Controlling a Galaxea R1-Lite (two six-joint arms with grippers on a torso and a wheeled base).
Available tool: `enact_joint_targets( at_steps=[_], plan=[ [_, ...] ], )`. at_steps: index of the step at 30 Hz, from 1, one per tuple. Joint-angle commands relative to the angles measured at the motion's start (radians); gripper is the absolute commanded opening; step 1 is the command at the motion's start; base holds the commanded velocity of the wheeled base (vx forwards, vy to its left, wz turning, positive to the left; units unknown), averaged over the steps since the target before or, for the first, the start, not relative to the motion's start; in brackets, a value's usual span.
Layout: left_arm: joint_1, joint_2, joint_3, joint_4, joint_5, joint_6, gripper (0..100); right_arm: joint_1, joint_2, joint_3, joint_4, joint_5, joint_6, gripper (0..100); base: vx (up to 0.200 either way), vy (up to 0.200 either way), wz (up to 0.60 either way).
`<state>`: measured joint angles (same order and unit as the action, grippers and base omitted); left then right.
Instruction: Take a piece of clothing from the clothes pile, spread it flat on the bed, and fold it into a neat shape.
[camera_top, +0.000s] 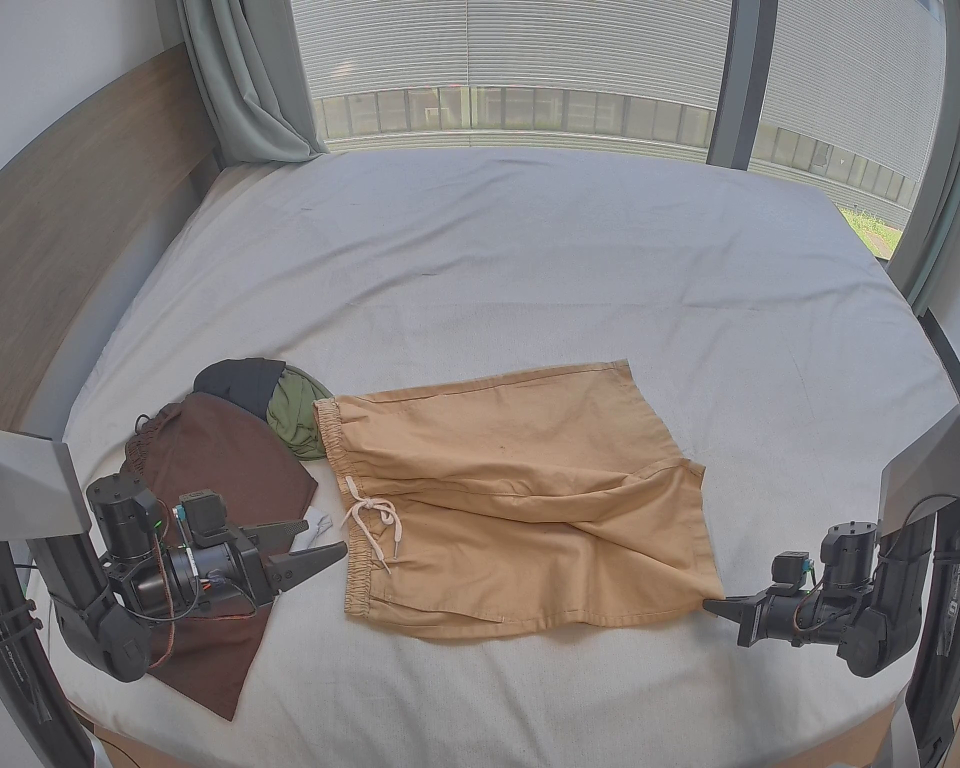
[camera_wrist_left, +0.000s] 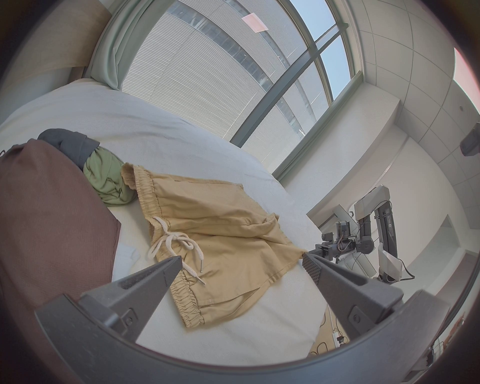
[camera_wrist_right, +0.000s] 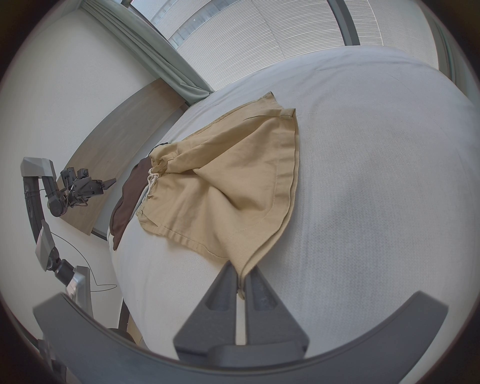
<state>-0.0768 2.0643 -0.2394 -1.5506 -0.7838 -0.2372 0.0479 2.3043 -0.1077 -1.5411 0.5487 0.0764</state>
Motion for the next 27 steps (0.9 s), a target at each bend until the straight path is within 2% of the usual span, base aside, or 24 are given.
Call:
enact_joint_targets(
  at_steps=[1,27],
  plan=[
    [-0.003,0.030,0.006,0.000,0.000,-0.001,100,0.000,-0.005,0.003,-0.001,0.000,0.000,0,0.000,0.000,0.00],
    [0.002,0.166,0.018,0.000,0.000,0.021,100,0.015,0.007,-0.003,-0.001,-0.001,0.002,0,0.000,0.000,0.00]
  ],
)
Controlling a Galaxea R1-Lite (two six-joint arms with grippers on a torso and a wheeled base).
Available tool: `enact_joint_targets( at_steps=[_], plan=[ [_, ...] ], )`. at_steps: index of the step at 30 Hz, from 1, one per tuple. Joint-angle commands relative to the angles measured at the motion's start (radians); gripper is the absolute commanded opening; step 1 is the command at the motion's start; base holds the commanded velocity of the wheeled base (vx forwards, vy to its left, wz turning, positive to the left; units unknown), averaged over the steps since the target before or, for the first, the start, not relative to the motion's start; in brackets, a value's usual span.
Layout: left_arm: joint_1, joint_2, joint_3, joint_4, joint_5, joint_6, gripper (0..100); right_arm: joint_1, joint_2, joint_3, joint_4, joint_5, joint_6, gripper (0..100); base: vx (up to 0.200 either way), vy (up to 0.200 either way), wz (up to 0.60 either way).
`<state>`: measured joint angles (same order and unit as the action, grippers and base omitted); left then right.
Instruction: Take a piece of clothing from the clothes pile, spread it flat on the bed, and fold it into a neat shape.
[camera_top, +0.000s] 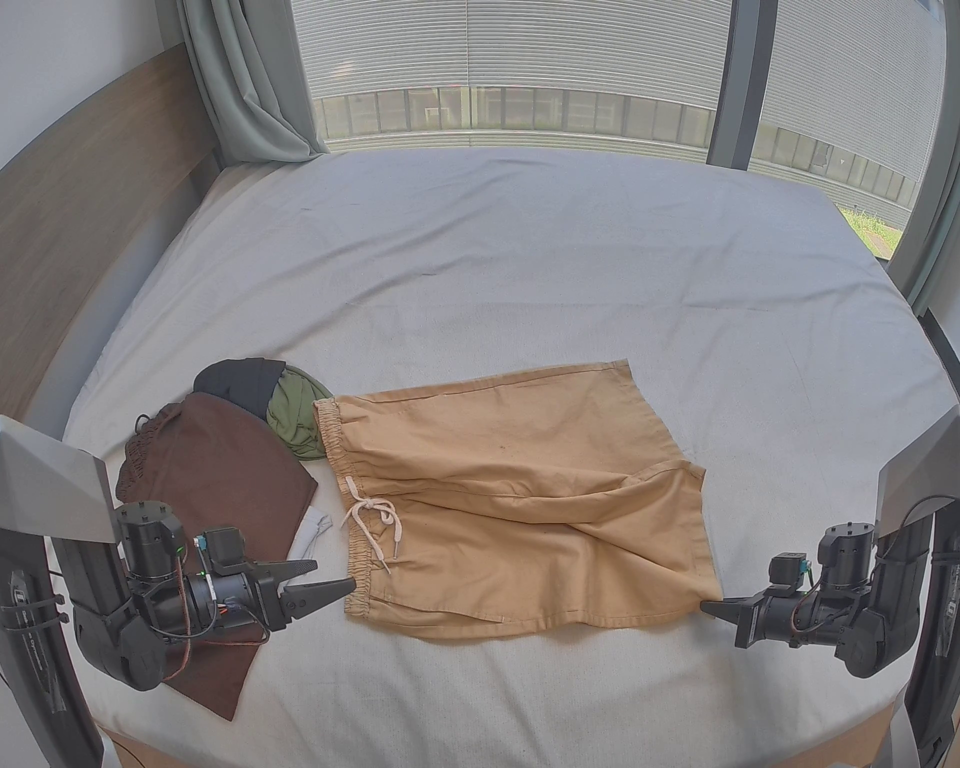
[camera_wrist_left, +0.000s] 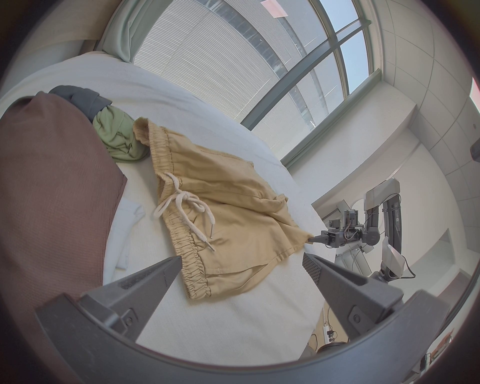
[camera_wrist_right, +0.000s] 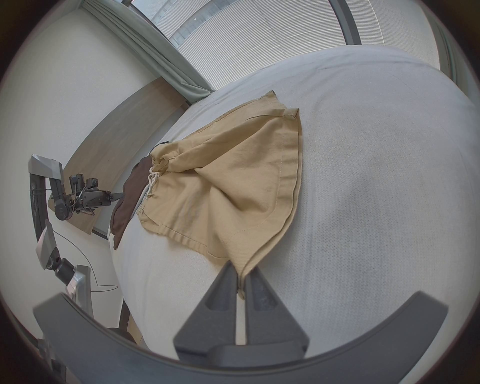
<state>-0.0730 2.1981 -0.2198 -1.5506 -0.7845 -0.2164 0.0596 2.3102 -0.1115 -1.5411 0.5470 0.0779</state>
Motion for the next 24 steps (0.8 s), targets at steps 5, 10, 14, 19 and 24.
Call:
enact_joint_targets(
  at_steps=[5,10,14,19,24],
  plan=[
    [0.001,0.089,-0.013,-0.002,0.001,0.002,100,0.006,0.001,0.000,-0.001,-0.001,0.000,0,0.000,0.000,0.00],
    [-0.008,0.123,-0.015,-0.002,0.001,0.002,100,0.006,0.003,0.001,-0.001,-0.001,0.000,0,0.000,0.000,0.00],
    [-0.008,0.155,-0.032,-0.002,0.002,0.002,100,0.006,0.006,0.000,-0.001,-0.001,0.000,0,0.000,0.000,0.00],
    [-0.028,0.196,-0.058,-0.002,0.013,0.002,100,0.006,0.008,0.000,-0.001,-0.002,0.000,0,0.000,0.000,0.00],
    [-0.033,0.215,-0.073,-0.002,0.016,-0.005,100,0.005,0.012,-0.002,-0.002,-0.004,0.000,0,0.000,0.000,0.00]
  ],
)
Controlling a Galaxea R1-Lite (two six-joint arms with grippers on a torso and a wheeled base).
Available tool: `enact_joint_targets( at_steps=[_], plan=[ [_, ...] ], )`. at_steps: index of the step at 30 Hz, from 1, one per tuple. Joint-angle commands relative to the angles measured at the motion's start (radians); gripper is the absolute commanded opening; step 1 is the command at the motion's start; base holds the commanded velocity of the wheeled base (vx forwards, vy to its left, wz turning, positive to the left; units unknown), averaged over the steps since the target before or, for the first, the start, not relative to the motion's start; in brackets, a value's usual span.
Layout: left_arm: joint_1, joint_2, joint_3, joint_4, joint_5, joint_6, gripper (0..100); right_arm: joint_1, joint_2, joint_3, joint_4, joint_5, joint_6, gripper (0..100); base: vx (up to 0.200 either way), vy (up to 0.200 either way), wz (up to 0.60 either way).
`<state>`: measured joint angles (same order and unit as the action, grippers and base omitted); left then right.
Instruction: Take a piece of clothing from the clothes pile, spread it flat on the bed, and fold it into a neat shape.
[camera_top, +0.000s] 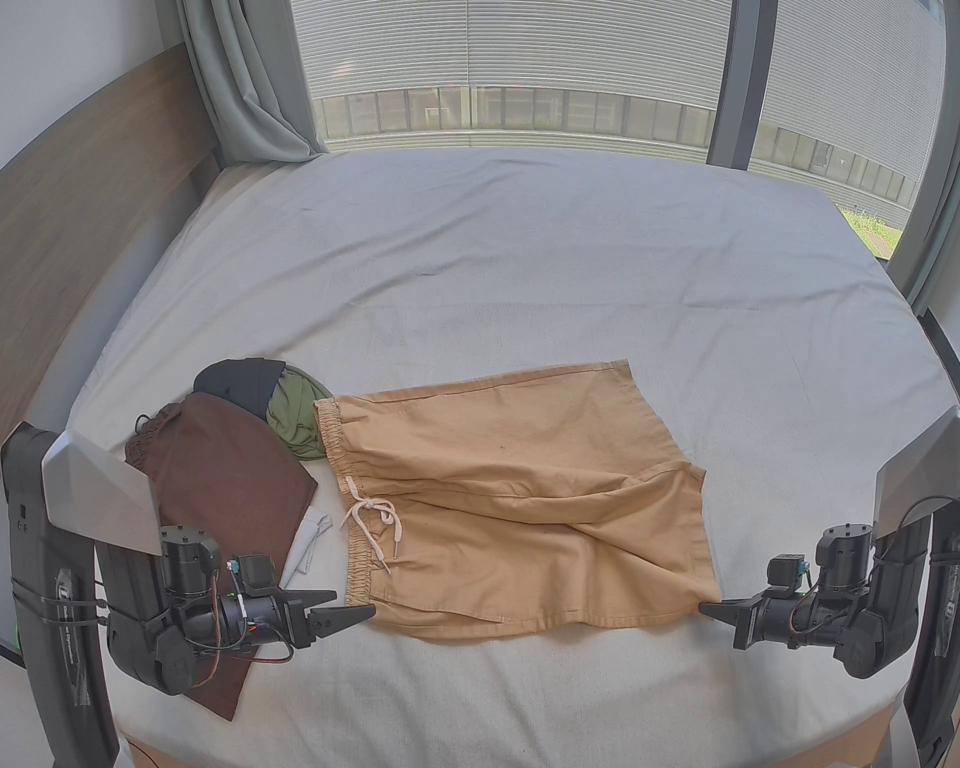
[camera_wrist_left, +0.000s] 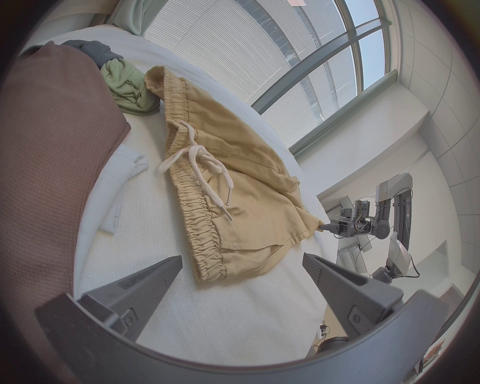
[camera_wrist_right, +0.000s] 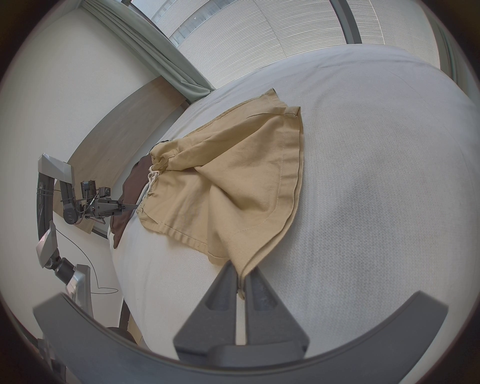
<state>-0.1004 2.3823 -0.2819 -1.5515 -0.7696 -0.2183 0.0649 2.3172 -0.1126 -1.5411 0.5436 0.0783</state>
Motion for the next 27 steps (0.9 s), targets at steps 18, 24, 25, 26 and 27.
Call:
enact_joint_targets(
  at_steps=[18,24,25,26,27],
  plan=[
    [-0.081,0.094,-0.092,-0.001,0.139,-0.131,100,-0.005,0.005,-0.007,-0.002,-0.001,0.001,0,0.000,0.000,0.00],
    [-0.087,0.094,-0.092,-0.002,0.141,-0.133,100,-0.005,0.005,-0.009,-0.001,-0.001,0.001,0,0.000,0.000,0.00],
    [-0.087,0.094,-0.092,-0.002,0.141,-0.133,100,-0.005,0.005,-0.009,-0.002,-0.001,0.001,0,0.000,0.000,0.00],
    [-0.087,0.094,-0.092,-0.001,0.141,-0.133,100,-0.005,0.005,-0.009,-0.002,-0.001,0.001,0,0.000,0.000,0.00],
    [-0.087,0.095,-0.092,-0.001,0.141,-0.133,100,-0.004,0.005,-0.007,-0.002,-0.001,0.001,0,0.000,0.000,0.00]
  ],
)
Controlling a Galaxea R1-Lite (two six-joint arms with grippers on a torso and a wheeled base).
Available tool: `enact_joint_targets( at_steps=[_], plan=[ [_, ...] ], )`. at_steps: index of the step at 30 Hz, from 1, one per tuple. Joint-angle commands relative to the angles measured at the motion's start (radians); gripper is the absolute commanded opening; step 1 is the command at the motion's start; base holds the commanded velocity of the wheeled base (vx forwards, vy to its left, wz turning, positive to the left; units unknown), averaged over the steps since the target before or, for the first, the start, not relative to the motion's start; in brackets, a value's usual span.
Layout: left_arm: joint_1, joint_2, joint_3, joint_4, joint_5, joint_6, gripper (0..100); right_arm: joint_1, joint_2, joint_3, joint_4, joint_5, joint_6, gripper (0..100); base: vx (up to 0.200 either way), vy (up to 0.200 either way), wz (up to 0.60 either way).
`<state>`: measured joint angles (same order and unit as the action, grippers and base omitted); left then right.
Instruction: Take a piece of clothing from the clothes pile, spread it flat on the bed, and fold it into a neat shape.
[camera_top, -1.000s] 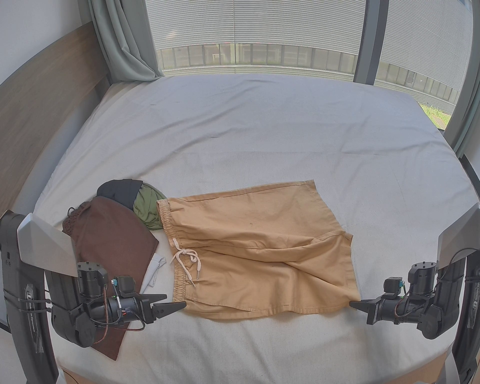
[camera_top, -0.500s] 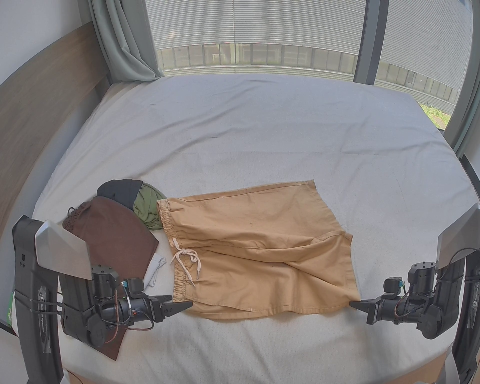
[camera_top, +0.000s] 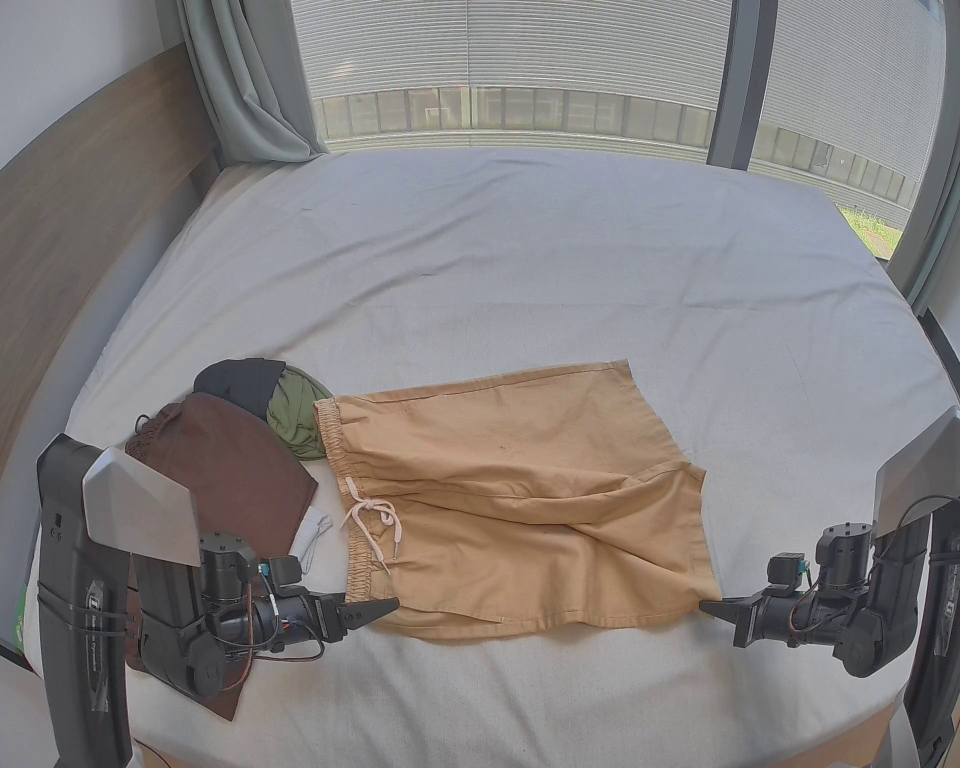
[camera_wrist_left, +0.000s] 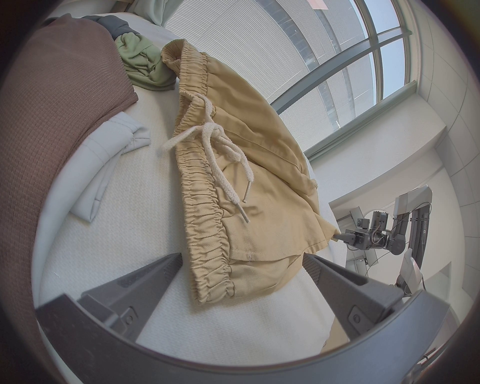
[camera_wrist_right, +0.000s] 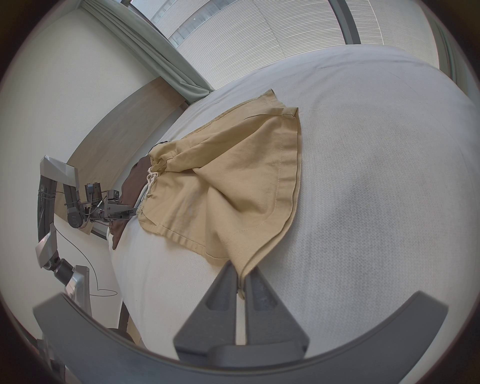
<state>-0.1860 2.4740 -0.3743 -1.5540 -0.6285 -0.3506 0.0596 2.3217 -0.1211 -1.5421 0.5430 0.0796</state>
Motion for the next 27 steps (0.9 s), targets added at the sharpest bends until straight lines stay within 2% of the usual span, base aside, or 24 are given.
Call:
enact_joint_targets(
  at_steps=[1,5,6,16,27],
  plan=[
    [-0.001,0.003,0.000,0.000,0.000,-0.001,100,0.002,0.001,0.001,0.000,0.000,0.000,0,0.000,0.000,0.00],
    [-0.003,0.002,0.000,0.000,0.000,0.001,100,0.002,0.001,0.001,-0.001,0.000,0.000,0,0.000,0.000,0.00],
    [-0.003,0.002,-0.002,0.000,0.000,-0.001,0,0.002,0.001,0.001,-0.001,0.000,0.000,0,0.000,0.000,0.00],
    [0.006,-0.009,0.008,0.000,-0.002,0.005,0,0.003,-0.001,0.004,0.000,0.005,0.000,0,0.000,0.000,0.00],
    [0.011,-0.113,0.124,0.002,-0.020,0.009,0,0.008,-0.022,0.046,0.000,0.008,-0.012,0,0.000,0.000,0.00]
  ],
)
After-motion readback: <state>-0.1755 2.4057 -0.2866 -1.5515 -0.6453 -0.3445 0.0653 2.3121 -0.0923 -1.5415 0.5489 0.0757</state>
